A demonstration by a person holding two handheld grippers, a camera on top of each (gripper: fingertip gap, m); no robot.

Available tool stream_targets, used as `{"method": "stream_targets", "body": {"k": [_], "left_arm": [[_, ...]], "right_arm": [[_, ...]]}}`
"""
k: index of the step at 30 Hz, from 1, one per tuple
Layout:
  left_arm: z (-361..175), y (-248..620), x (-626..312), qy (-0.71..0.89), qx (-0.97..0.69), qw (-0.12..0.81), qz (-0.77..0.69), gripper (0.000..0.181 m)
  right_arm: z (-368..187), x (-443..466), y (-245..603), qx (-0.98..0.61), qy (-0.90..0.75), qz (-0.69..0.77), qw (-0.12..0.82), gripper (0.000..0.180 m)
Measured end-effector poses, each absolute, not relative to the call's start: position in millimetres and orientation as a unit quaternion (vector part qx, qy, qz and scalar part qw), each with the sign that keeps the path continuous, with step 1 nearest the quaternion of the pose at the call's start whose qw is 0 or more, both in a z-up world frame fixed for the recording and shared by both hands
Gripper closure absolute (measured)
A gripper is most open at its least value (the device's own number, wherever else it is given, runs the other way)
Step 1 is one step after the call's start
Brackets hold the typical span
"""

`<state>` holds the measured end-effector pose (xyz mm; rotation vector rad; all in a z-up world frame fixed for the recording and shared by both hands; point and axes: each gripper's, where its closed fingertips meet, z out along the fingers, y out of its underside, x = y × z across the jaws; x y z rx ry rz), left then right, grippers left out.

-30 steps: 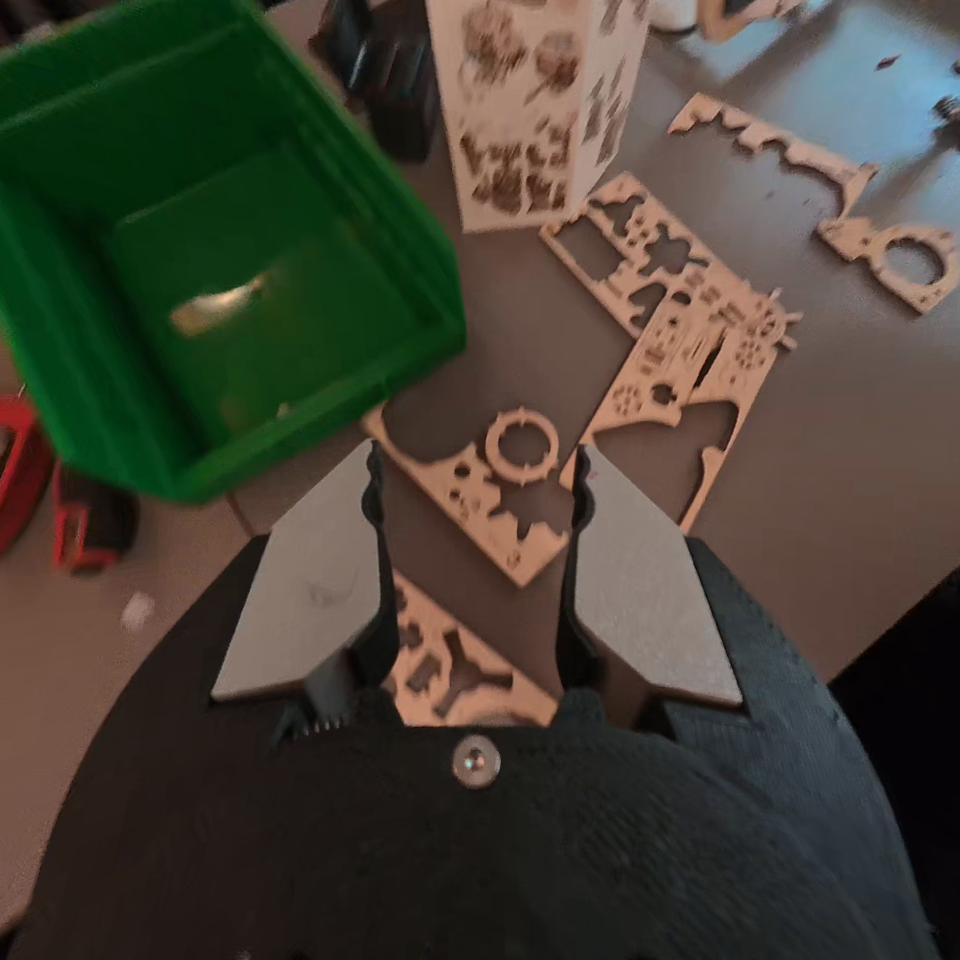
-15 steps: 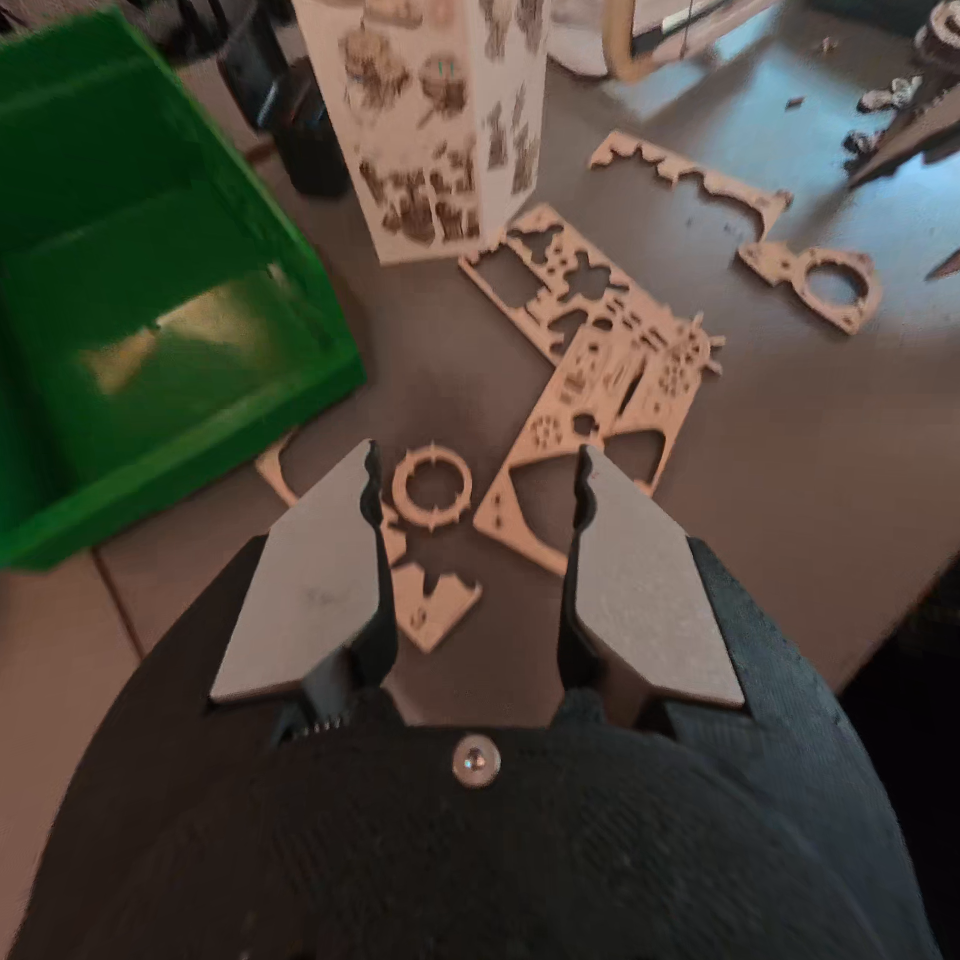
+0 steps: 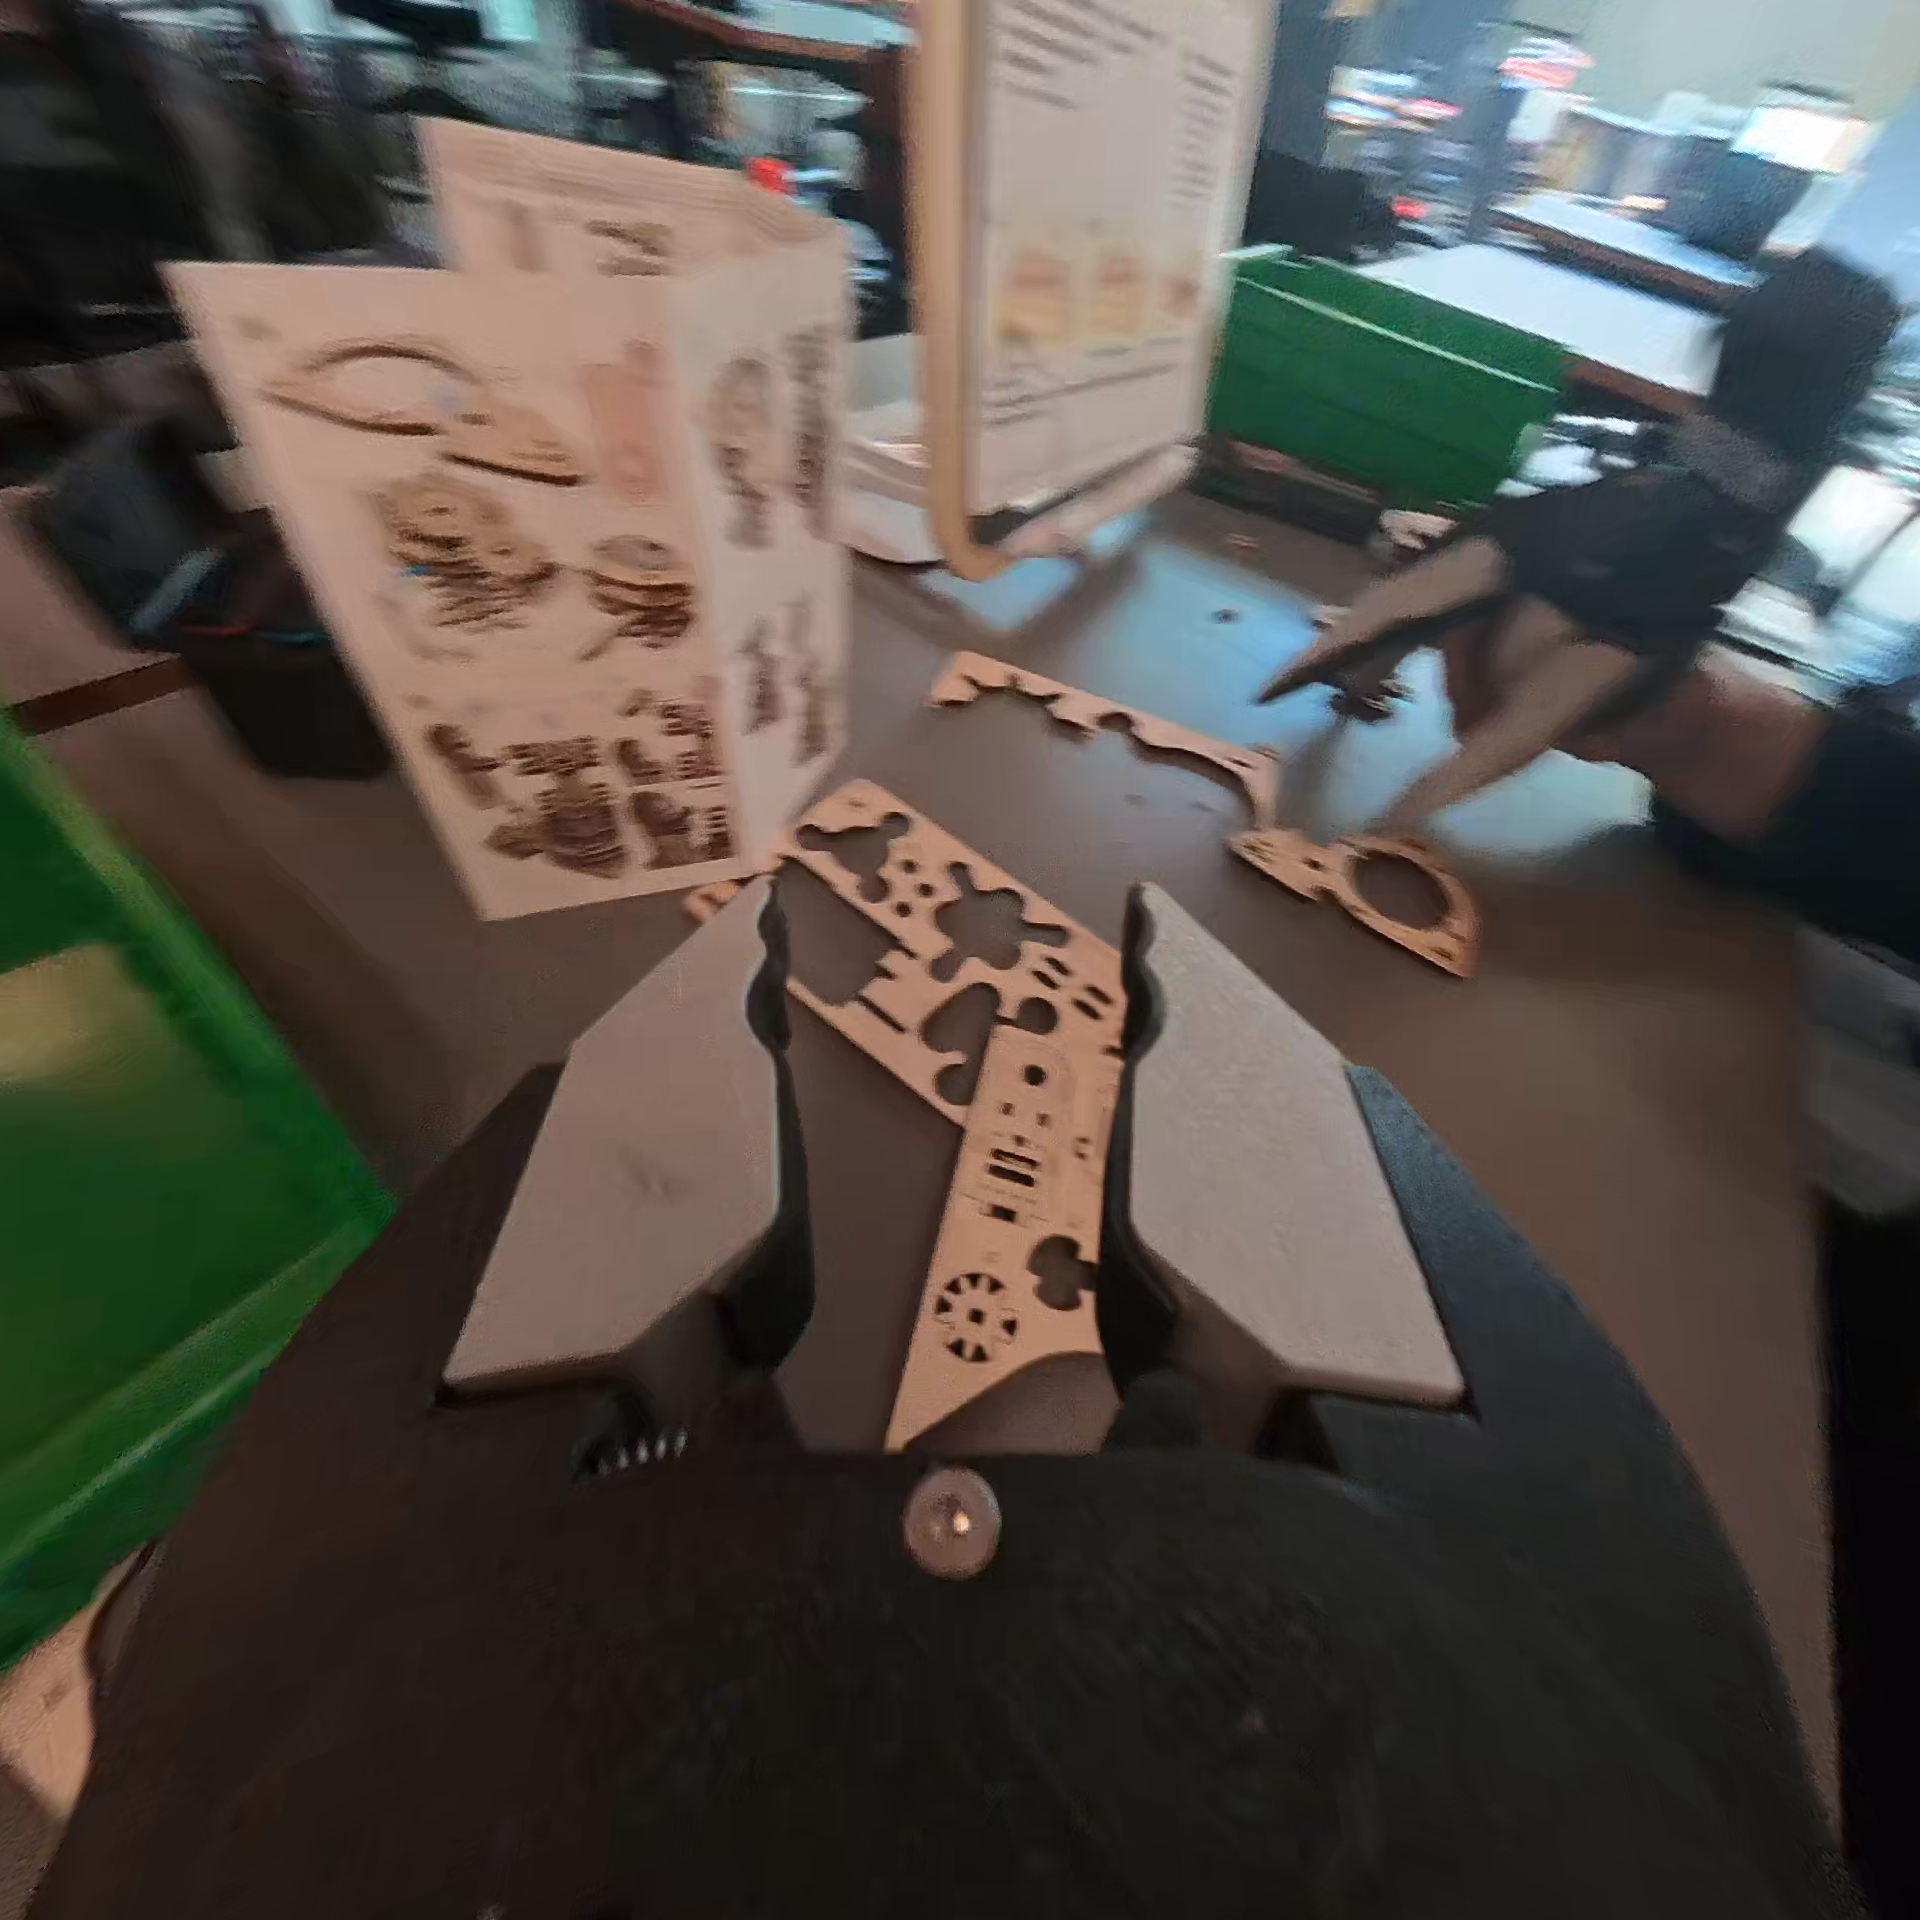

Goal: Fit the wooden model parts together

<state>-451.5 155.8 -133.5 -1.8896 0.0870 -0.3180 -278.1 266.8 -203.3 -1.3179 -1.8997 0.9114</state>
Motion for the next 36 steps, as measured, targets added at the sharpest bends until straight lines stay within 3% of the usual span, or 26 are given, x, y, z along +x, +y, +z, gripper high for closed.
{"method": "stream_targets", "body": {"k": [2,5,11,17,23,31,36], "left_arm": [[-134.4,153.9,-445.4,0.07,-0.798,0.583,-0.138,0.133],[-153.7,158.4,-432.7,0.083,-0.817,0.544,-0.171,0.123],[-193.6,159.4,-393.1,0.148,-0.854,0.458,-0.195,0.12],[-199.8,159.8,-395.1,0.172,-0.858,0.456,-0.162,0.129],[-190.9,164.3,-412.3,0.128,-0.847,0.487,-0.169,0.135],[-198.0,165.8,-424.0,0.106,-0.859,0.478,-0.151,0.138],[-196.2,165.1,-429.4,0.1,-0.862,0.479,-0.134,0.141]], "right_arm": [[-207.5,-280.1,268.3,-0.505,-0.727,0.341,0.316,0.113],[-204.5,-284.3,273.5,-0.519,-0.711,0.356,0.313,0.113],[-179.3,-281.2,314.5,-0.558,-0.646,0.358,0.378,0.115],[-156.4,-277.0,313.7,-0.559,-0.607,0.416,0.382,0.121],[-181.2,-275.5,278.0,-0.54,-0.67,0.407,0.307,0.121],[-213.5,-269.7,246.5,-0.503,-0.741,0.332,0.298,0.127],[-235.4,-262.6,251.0,-0.529,-0.753,0.276,0.277,0.12]]}}
